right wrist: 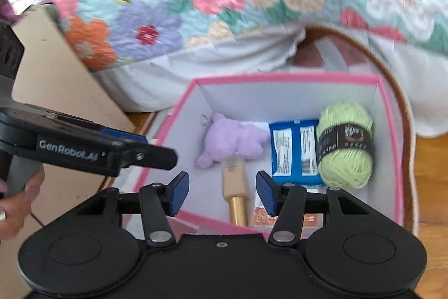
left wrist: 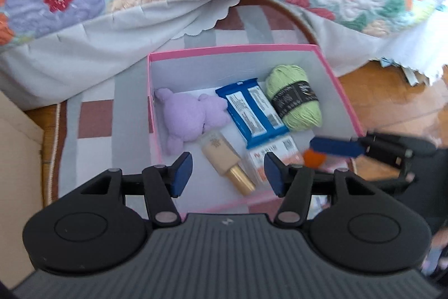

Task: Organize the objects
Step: 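Withdraw the left tool and move it toward the white soap bar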

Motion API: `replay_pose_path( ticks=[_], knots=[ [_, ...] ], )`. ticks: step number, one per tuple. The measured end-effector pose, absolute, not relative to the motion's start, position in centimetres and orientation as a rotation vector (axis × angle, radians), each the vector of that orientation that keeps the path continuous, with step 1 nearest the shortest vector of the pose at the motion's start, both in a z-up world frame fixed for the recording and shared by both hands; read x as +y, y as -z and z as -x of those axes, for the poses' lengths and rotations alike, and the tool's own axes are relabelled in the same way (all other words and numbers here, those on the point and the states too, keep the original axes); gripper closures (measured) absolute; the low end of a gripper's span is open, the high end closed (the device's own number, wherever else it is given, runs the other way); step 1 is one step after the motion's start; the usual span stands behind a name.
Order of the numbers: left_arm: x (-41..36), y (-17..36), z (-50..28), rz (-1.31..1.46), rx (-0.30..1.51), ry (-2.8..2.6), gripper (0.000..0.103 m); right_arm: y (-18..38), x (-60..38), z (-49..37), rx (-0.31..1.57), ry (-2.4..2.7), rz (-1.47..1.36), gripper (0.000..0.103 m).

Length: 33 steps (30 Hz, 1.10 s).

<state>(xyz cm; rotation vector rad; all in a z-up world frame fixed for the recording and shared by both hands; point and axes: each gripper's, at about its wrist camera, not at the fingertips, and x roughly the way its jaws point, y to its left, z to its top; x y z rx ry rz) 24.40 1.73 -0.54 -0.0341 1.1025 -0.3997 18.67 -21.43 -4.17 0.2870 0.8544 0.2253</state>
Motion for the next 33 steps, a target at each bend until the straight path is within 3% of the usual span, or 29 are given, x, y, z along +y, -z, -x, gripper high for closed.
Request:
replay_pose_path(
  ticks=[9, 16, 33],
  knots=[
    [1.8, -5.5, -20.0, -0.012, 1.065, 0.414, 0.041, -3.6, -21.3, -13.8, 0.817, -0.252, -0.141, 0.043],
    [-0.1, -7.3, -16.0, -0.069, 1.038, 0.455, 0.038, -6.6, -22.1, -8.9, 0.823, -0.291, -0.150, 0.041],
    [-3.6, 0.2, -12.7, -0.007, 1.143, 0.527, 0.038, 1.4, -25.5, -3.1, 0.808, -0.295, -0.196, 0.040]
  ],
)
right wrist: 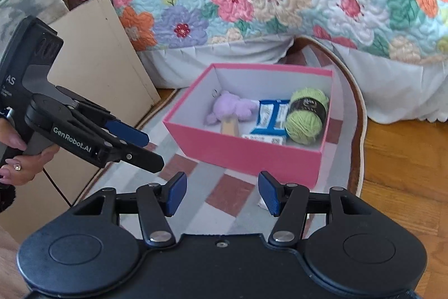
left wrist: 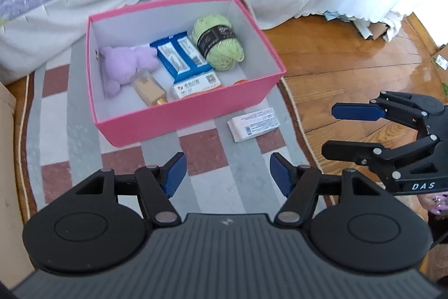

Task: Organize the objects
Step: 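Withdraw the left tool and move it toward the white soap bar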

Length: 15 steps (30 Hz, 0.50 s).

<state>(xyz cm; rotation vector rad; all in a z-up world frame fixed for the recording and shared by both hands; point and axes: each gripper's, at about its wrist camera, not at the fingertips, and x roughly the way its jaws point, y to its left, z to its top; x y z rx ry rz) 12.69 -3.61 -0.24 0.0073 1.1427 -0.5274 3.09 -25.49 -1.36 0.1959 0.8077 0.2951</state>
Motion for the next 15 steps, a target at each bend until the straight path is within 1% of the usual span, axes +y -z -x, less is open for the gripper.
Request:
replay_pose_path(
  ticks=[1, 2, 5, 7, 10, 15],
  knots=[
    [-3.7, 0.9, -12.7, 0.000, 1.147, 0.528, 0.038, 2.0, -25.7, -3.0, 0.808, -0.291, -0.203, 0.035],
    [-3.6, 1.5, -12.7, 0.018, 1.147, 0.527, 0.038, 2.7, -25.8, -2.9, 0.810, -0.281, -0.209, 0.028],
    [-3.4, 3.3, -13.0, 0.072, 1.135, 0.521, 0.038, 4.6, -25.9, -3.2, 0.818, -0.242, -0.179, 0.025],
    [-3.4, 4.3, -13.3, 0.091, 1.118, 0.509, 0.038, 5.8, -25.7, -3.7, 0.832, -0.218, -0.141, 0.022],
    [-3.6, 6.1, -14.2, 0.126, 1.117, 0.495, 0.038, 7.7, -25.5, -4.5, 0.850, -0.192, -0.109, 0.021],
    [-4.2, 9.7, -15.6, 0.133, 1.154, 0.457, 0.038, 10.4, -25.8, -4.9, 0.829, -0.145, -0.168, 0.021]
  ],
)
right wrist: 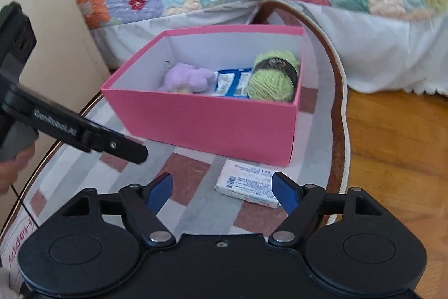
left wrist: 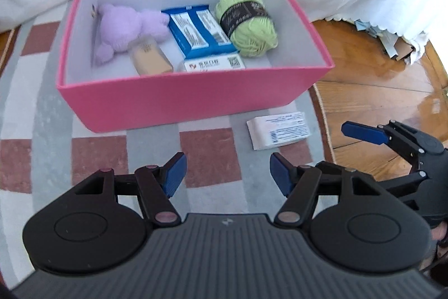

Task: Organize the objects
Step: 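Withdraw the left tool and move it toward the white soap bar, then close the left tool on the white soap bar and lift it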

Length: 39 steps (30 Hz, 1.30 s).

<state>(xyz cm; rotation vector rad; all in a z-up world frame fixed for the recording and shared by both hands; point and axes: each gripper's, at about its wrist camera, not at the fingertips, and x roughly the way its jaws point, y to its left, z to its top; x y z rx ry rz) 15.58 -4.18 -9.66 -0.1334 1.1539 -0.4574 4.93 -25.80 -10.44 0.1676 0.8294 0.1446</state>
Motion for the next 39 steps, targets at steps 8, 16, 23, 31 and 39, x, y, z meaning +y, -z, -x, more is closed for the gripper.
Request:
replay_pose_path(
  ticks=[8, 16, 23, 31, 39],
  knots=[
    [-5.9, 12.9, -16.5, 0.174, 1.134, 0.477, 0.038, 13.4, -26.0, -5.9, 0.840, -0.095, -0.183, 0.021],
    [-9.0, 15.2, -17.6, 0.164, 1.094, 0.529, 0.041, 15.2, -27.3, -7.1, 0.894, -0.020, -0.207, 0.021],
    [-10.0, 16.9, -19.1, 0.233, 1.101, 0.572, 0.044, 16.4, -27.6, -7.7, 0.928, -0.028, -0.230, 0.021],
    [-10.7, 17.5, -18.8, 0.254, 1.122, 0.612, 0.067, 17.2, -26.8, -7.9, 0.955, -0.094, -0.227, 0.021],
    [-8.8, 17.6, -17.3, 0.312, 1.205, 0.576, 0.067, 16.9, -24.6, -6.8, 1.005, -0.198, -0.193, 0.021]
  ],
)
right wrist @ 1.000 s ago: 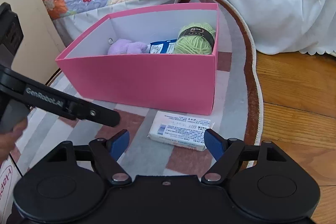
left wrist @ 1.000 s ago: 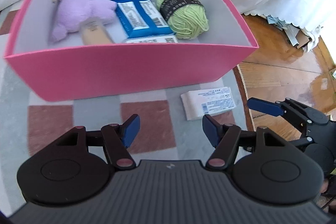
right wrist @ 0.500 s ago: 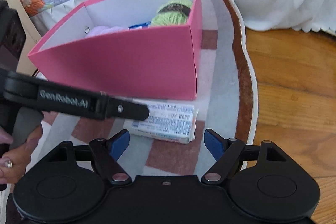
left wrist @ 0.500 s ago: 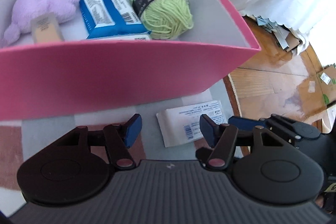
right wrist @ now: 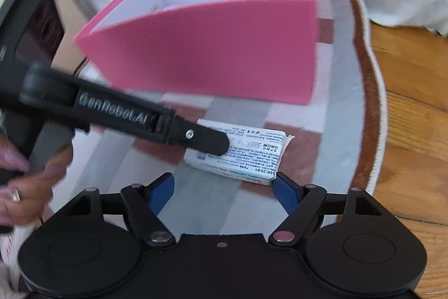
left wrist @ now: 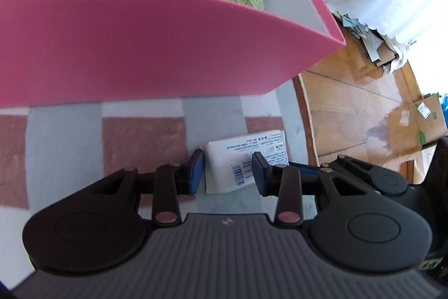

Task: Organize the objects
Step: 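Close the left tool on the white soap bar and lift it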

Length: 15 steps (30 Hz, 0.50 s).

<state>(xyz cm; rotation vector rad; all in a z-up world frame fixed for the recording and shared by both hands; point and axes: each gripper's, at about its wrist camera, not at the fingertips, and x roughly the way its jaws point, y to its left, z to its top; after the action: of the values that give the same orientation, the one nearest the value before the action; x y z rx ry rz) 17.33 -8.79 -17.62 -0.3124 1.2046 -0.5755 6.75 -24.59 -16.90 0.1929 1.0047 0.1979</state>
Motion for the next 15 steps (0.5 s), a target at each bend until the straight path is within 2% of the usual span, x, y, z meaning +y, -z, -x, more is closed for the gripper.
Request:
replay_pose_path(
  ticks=[4, 7, 9, 11, 13, 15],
  knots=[
    [-8.24, 17.74, -17.05, 0.342, 1.210, 0.545, 0.068, 17.07, -23.65, -6.87, 1.009, -0.210, -0.136, 0.021],
    [-8.57, 17.70, -16.70, 0.292, 1.182, 0.560, 0.070, 17.21, -24.07, -6.81, 0.996, -0.174, -0.141, 0.025],
    [-8.68, 17.37, -16.60, 0.259, 1.179, 0.565, 0.071, 17.25, -23.69, -6.76, 0.989, -0.166, -0.101, 0.029],
    [-8.55, 17.25, -16.76, 0.264, 1.189, 0.562, 0.071, 17.22, -23.46, -6.65, 0.982, -0.155, -0.066, 0.040],
    [-8.29, 17.20, -16.71, 0.281, 1.200, 0.559, 0.071, 17.16, -23.97, -6.78, 0.976, -0.137, -0.078, 0.046],
    [-8.12, 16.95, -16.33, 0.273, 1.197, 0.558, 0.071, 17.00, -24.25, -6.85, 0.977, -0.145, -0.102, 0.047]
  ],
)
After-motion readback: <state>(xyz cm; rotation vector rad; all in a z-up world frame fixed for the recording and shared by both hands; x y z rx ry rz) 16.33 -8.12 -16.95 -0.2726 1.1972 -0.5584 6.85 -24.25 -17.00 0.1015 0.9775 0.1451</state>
